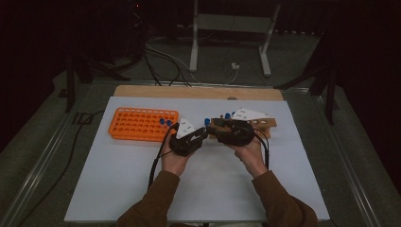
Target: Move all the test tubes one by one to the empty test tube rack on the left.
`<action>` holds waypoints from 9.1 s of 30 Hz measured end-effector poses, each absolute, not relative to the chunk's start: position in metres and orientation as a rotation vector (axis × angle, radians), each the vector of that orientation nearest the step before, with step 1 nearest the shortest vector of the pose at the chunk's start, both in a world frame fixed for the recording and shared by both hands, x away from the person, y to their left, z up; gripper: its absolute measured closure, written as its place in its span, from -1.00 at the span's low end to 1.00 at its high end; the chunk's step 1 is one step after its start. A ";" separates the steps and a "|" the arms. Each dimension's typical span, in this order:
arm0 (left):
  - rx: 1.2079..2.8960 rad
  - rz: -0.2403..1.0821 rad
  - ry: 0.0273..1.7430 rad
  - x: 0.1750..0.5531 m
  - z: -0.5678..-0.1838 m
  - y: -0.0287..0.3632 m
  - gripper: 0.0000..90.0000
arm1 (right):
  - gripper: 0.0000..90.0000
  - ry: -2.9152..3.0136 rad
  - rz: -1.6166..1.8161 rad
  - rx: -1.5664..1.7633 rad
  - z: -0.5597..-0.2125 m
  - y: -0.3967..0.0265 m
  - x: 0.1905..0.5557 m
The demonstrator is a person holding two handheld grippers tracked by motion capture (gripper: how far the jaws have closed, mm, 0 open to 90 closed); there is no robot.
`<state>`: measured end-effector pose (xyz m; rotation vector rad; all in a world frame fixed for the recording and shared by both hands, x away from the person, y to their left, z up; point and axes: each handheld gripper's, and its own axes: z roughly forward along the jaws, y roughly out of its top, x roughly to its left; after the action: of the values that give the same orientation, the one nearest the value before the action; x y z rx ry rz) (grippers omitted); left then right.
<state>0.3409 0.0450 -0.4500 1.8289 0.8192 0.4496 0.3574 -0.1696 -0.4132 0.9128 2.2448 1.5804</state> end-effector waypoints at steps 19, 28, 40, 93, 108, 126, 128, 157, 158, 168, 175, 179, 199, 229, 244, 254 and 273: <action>1.797 0.447 0.837 0.340 -0.445 0.067 0.74 | -0.91 2.192 1.497 0.964 -0.418 -0.207 0.357; 1.782 0.451 0.849 0.339 -0.443 0.077 0.74 | -0.94 2.167 1.477 0.982 -0.421 -0.222 0.355; 1.758 0.467 0.873 0.337 -0.440 0.095 0.74 | -1.00 2.110 1.458 1.038 -0.428 -0.246 0.353; 1.665 0.649 1.098 0.361 -0.459 0.183 0.74 | -1.00 2.019 1.438 1.090 -0.434 -0.287 0.335; 1.733 0.635 1.158 0.373 -0.483 0.177 0.74 | -1.00 2.029 1.441 1.086 -0.435 -0.286 0.335; 1.784 0.602 1.170 0.372 -0.496 0.179 0.73 | -1.00 2.041 1.439 1.083 -0.437 -0.284 0.335; 1.786 0.599 1.171 0.372 -0.497 0.179 0.73 | -1.00 2.042 1.437 1.082 -0.437 -0.283 0.335; 1.780 0.574 1.183 0.367 -0.496 0.180 0.48 | -1.00 2.046 1.437 1.085 -0.438 -0.282 0.335; 1.772 0.574 1.186 0.365 -0.495 0.182 0.46 | -1.00 2.045 1.437 1.085 -0.438 -0.282 0.335; 1.661 0.545 1.174 0.342 -0.479 0.197 0.15 | -1.00 2.031 1.443 1.080 -0.432 -0.279 0.336; 1.634 0.552 1.132 0.326 -0.471 0.196 -0.31 | -1.00 2.028 1.439 1.075 -0.426 -0.274 0.341; 1.626 0.581 1.140 0.320 -0.467 0.198 -0.60 | -1.00 2.022 1.439 1.084 -0.422 -0.270 0.347; 1.632 0.660 1.160 0.315 -0.466 0.197 -0.99 | -0.92 2.082 1.392 1.112 -0.422 -0.242 0.382; 1.682 0.673 1.168 0.317 -0.469 0.191 -0.98 | 0.60 2.120 1.279 1.168 -0.464 -0.222 0.417; 1.689 0.675 1.169 0.317 -0.470 0.191 -0.98 | 0.70 2.107 1.275 1.151 -0.466 -0.220 0.414; 1.686 0.674 1.172 0.317 -0.471 0.191 -0.99 | 0.71 2.091 1.304 1.143 -0.464 -0.221 0.410; 1.694 0.669 1.165 0.317 -0.472 0.188 -0.98 | 0.71 2.033 1.352 1.115 -0.446 -0.230 0.403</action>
<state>0.3171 0.1883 -0.4716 1.6941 1.1652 0.6686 0.4027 -0.2296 -0.4461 1.1149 2.0332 1.3519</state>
